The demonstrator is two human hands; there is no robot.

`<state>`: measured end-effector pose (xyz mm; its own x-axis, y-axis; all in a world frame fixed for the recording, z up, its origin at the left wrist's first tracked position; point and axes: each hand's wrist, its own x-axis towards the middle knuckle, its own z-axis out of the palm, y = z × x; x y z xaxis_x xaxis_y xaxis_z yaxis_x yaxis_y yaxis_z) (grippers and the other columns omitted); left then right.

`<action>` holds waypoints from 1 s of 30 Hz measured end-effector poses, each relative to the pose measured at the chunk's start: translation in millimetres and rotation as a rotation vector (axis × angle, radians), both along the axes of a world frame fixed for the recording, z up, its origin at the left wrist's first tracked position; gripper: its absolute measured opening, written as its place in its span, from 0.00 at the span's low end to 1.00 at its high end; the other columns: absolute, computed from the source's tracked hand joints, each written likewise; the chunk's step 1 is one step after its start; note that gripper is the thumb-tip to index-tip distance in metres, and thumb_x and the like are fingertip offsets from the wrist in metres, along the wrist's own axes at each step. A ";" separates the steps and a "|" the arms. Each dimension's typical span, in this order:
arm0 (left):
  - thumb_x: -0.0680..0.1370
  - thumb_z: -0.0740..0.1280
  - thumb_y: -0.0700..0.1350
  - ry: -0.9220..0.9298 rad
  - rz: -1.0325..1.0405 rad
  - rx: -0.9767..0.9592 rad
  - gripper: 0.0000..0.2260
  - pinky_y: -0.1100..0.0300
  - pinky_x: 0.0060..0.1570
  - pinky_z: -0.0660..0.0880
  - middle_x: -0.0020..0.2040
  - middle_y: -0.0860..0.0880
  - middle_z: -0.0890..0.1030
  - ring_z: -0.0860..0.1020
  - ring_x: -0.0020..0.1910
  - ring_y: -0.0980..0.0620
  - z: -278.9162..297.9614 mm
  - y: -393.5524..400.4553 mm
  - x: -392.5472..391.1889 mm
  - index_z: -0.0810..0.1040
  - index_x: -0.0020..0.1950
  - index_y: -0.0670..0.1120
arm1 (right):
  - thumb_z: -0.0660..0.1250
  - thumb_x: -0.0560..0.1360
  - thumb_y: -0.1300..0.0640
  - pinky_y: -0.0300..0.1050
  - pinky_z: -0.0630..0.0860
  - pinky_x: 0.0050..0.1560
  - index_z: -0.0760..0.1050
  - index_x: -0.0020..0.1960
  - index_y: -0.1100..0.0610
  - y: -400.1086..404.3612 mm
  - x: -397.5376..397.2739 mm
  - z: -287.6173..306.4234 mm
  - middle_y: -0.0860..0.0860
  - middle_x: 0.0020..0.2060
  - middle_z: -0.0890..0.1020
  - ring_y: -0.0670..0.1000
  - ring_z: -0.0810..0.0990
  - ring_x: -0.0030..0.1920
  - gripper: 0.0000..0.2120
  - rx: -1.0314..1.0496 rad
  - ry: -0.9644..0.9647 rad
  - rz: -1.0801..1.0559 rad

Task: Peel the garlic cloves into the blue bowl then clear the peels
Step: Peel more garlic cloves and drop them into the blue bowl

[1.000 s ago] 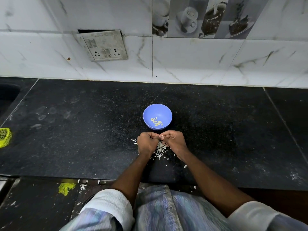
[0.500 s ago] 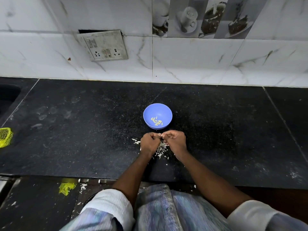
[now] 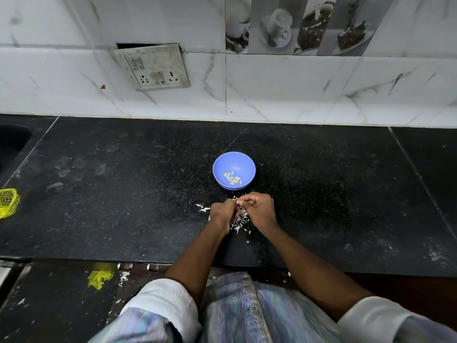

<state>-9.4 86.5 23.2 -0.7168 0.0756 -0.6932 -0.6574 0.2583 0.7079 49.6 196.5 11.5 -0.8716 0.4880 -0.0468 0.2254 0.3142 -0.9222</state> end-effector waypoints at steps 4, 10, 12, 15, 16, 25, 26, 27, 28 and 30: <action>0.80 0.55 0.33 -0.246 0.103 0.234 0.14 0.67 0.21 0.70 0.28 0.48 0.76 0.72 0.22 0.57 -1.8 0.7 -3.0 0.77 0.40 0.42 | 0.75 0.72 0.69 0.38 0.82 0.42 0.87 0.44 0.59 0.2 1.1 4.8 0.47 0.37 0.87 0.44 0.85 0.38 0.06 -0.051 -0.021 0.021; 0.77 0.69 0.37 0.664 -0.345 -0.311 0.05 0.58 0.41 0.68 0.43 0.46 0.83 0.76 0.40 0.50 -3.0 -13.2 5.3 0.77 0.44 0.46 | 0.71 0.74 0.70 0.35 0.73 0.29 0.83 0.42 0.66 -3.7 -17.9 20.9 0.54 0.29 0.83 0.47 0.77 0.29 0.04 -0.747 -0.366 -0.200; 0.75 0.69 0.34 0.844 -0.494 -0.334 0.07 0.59 0.42 0.66 0.44 0.46 0.81 0.75 0.42 0.50 -5.6 -20.6 4.2 0.76 0.46 0.45 | 0.69 0.77 0.68 0.32 0.73 0.29 0.83 0.42 0.63 4.5 -18.7 22.3 0.51 0.30 0.83 0.43 0.77 0.28 0.07 -0.959 -0.498 -0.162; 0.76 0.68 0.36 0.862 -0.476 -0.352 0.05 0.57 0.42 0.68 0.44 0.46 0.82 0.77 0.42 0.49 -7.3 -22.0 3.0 0.76 0.45 0.45 | 0.70 0.78 0.68 0.33 0.75 0.31 0.83 0.49 0.66 4.6 -17.0 15.7 0.53 0.34 0.84 0.44 0.80 0.31 0.04 -0.909 -0.438 -0.140; 0.78 0.68 0.38 0.767 -0.404 -0.340 0.03 0.57 0.42 0.69 0.44 0.46 0.83 0.78 0.43 0.48 -8.4 -18.4 1.0 0.77 0.45 0.45 | 0.72 0.77 0.68 0.35 0.75 0.32 0.83 0.51 0.67 1.9 -16.7 13.0 0.55 0.35 0.85 0.47 0.80 0.32 0.04 -0.784 -0.349 -0.144; 0.81 0.56 0.36 -0.168 0.026 0.215 0.15 0.65 0.23 0.66 0.26 0.48 0.78 0.72 0.26 0.54 5.5 -4.0 -7.9 0.76 0.38 0.42 | 0.72 0.74 0.70 0.39 0.77 0.36 0.84 0.47 0.66 -4.7 -9.9 8.9 0.58 0.36 0.85 0.49 0.81 0.33 0.03 -0.461 -0.101 -0.065; 0.83 0.60 0.38 -0.039 -0.047 0.120 0.15 0.62 0.26 0.69 0.28 0.48 0.79 0.74 0.28 0.52 -0.9 -6.0 -7.1 0.78 0.38 0.42 | 0.70 0.75 0.71 0.38 0.76 0.34 0.83 0.48 0.68 -5.2 -10.1 9.4 0.58 0.34 0.84 0.49 0.79 0.32 0.04 -0.525 -0.142 -0.088; 0.83 0.64 0.40 0.175 -0.151 -0.038 0.13 0.59 0.31 0.71 0.32 0.48 0.81 0.76 0.32 0.49 -6.9 -8.7 -6.5 0.80 0.40 0.42 | 0.69 0.74 0.71 0.39 0.74 0.33 0.82 0.48 0.70 -5.6 -11.0 9.7 0.58 0.33 0.82 0.49 0.78 0.32 0.04 -0.590 -0.185 -0.115; 0.82 0.66 0.41 0.412 -0.262 -0.193 0.10 0.57 0.36 0.71 0.37 0.49 0.82 0.78 0.37 0.49 -13.0 -12.7 -6.5 0.81 0.42 0.42 | 0.68 0.74 0.71 0.39 0.71 0.32 0.82 0.47 0.70 -6.2 -12.5 10.6 0.57 0.32 0.81 0.49 0.76 0.31 0.04 -0.641 -0.219 -0.138; 0.80 0.66 0.37 0.744 -0.448 -0.320 0.06 0.56 0.41 0.70 0.43 0.52 0.80 0.76 0.42 0.51 -13.0 -17.4 -2.7 0.77 0.44 0.47 | 0.68 0.73 0.68 0.40 0.68 0.30 0.82 0.44 0.67 -6.4 -16.3 10.1 0.55 0.30 0.79 0.49 0.74 0.29 0.04 -0.666 -0.268 -0.168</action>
<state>-12.1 69.0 10.2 -0.9359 0.3375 -0.1013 0.1465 0.6343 0.7591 33.3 190.1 21.6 -0.7050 0.4075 -0.5805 0.4653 -0.3520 -0.8122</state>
